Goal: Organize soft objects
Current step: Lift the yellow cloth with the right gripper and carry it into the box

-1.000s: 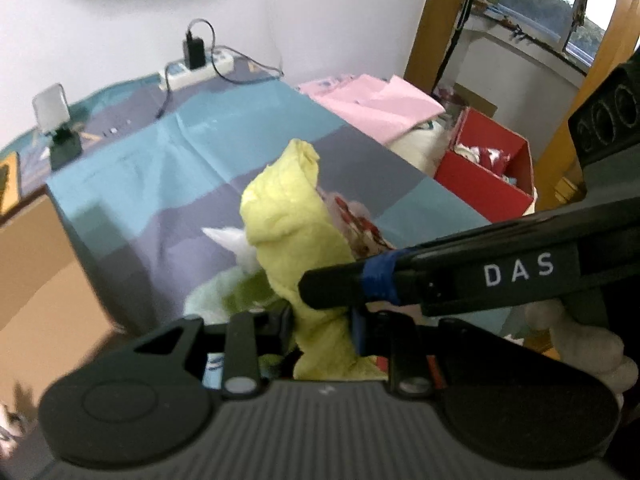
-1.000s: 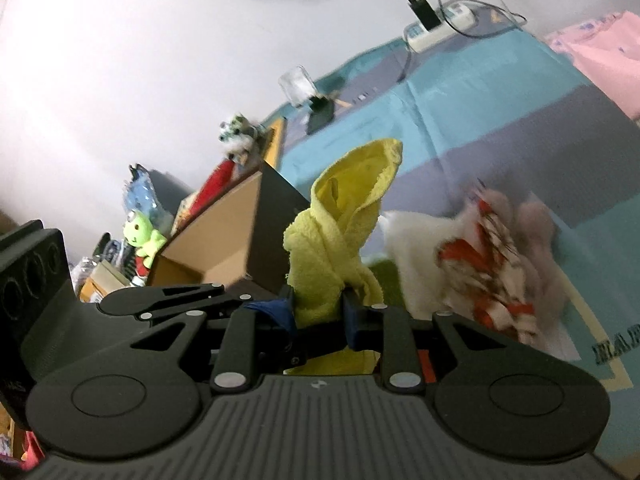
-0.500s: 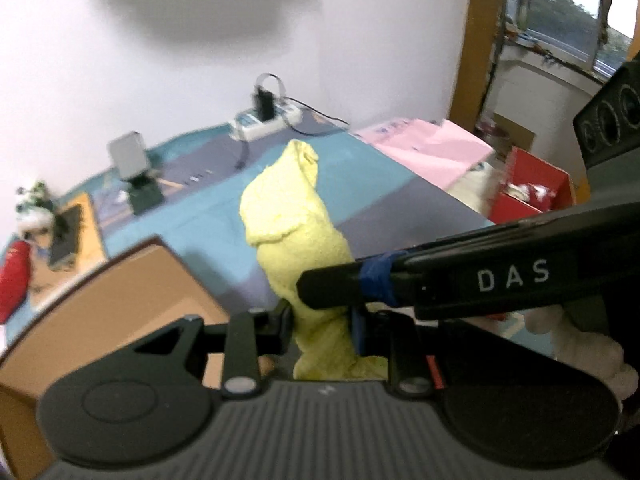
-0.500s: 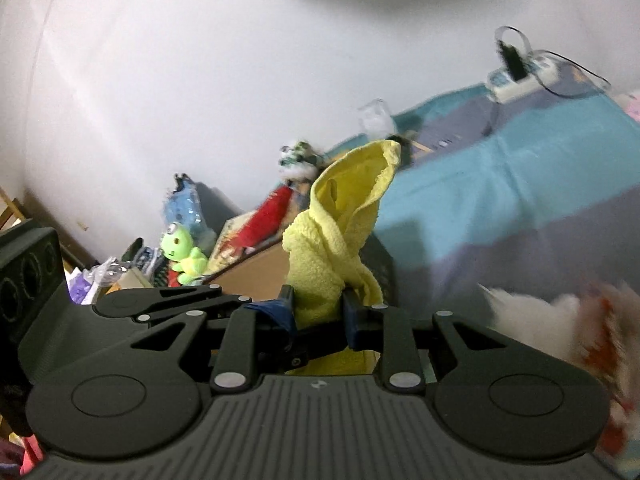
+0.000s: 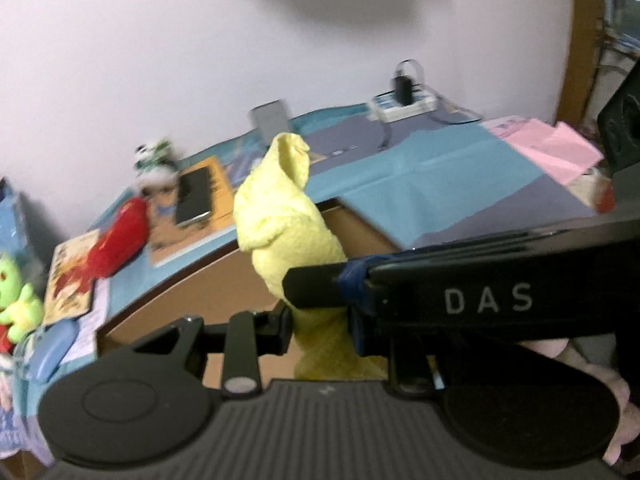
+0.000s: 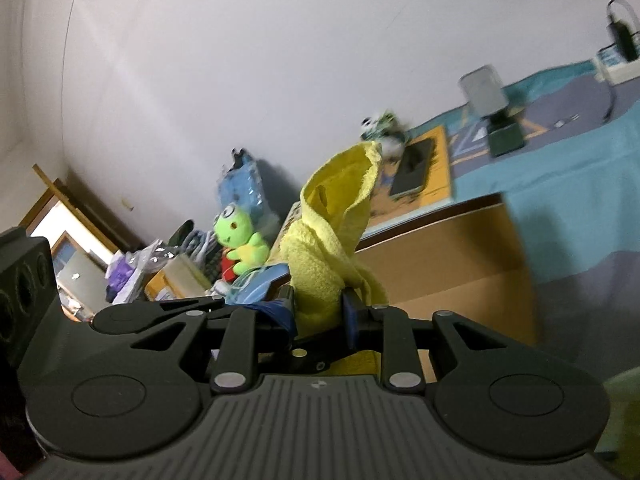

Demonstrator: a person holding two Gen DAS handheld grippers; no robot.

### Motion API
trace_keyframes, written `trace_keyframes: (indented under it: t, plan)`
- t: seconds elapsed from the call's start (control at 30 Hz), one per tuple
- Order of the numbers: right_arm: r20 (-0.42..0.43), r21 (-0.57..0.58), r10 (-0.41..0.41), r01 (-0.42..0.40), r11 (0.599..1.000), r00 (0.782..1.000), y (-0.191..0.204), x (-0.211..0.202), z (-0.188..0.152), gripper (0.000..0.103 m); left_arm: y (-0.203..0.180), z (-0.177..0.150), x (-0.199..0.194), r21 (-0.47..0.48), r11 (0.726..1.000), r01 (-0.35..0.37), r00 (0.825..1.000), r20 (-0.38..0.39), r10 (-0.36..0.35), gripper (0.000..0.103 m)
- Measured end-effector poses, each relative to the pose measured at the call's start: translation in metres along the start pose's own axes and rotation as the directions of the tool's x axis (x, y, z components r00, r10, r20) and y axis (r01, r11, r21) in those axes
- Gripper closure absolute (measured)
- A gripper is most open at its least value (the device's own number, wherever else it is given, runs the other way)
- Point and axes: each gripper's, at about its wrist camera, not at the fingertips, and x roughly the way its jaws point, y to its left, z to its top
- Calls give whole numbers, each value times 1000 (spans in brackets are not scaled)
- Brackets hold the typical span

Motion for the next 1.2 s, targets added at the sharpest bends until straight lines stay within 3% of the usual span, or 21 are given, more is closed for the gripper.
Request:
trace_keyframes:
  t: [0.2, 0.53, 0.8, 0.87, 0.93, 1.1, 1.2]
  plan:
    - [-53, -8, 16, -17, 1000, 998, 15, 44, -3, 95, 34, -13, 13, -48, 996, -74, 997, -41, 72, 79]
    - [-160, 0, -3, 4, 1000, 987, 12, 96, -9, 95, 67, -33, 50, -105, 985, -139, 983, -139, 124, 79]
    - [-238, -3, -14, 14, 1000, 971, 7, 123, -14, 91, 89, -51, 83, -122, 963, -240, 952, -223, 209, 77]
    - [-242, -9, -18, 16, 1000, 970, 5, 124, -14, 91, 91, -54, 88, -115, 960, -256, 946, -236, 224, 69]
    - [-244, -4, -20, 20, 1000, 970, 2, 125, -14, 91, 92, -56, 92, -108, 956, -273, 940, -241, 241, 53]
    - [-234, -10, -32, 31, 999, 972, 0, 121, -13, 91, 93, -56, 96, -128, 954, -271, 939, -254, 233, 44]
    - [-218, -24, -49, 45, 999, 975, 0, 113, -13, 91, 94, -56, 94, -130, 944, -305, 930, -255, 265, 41]
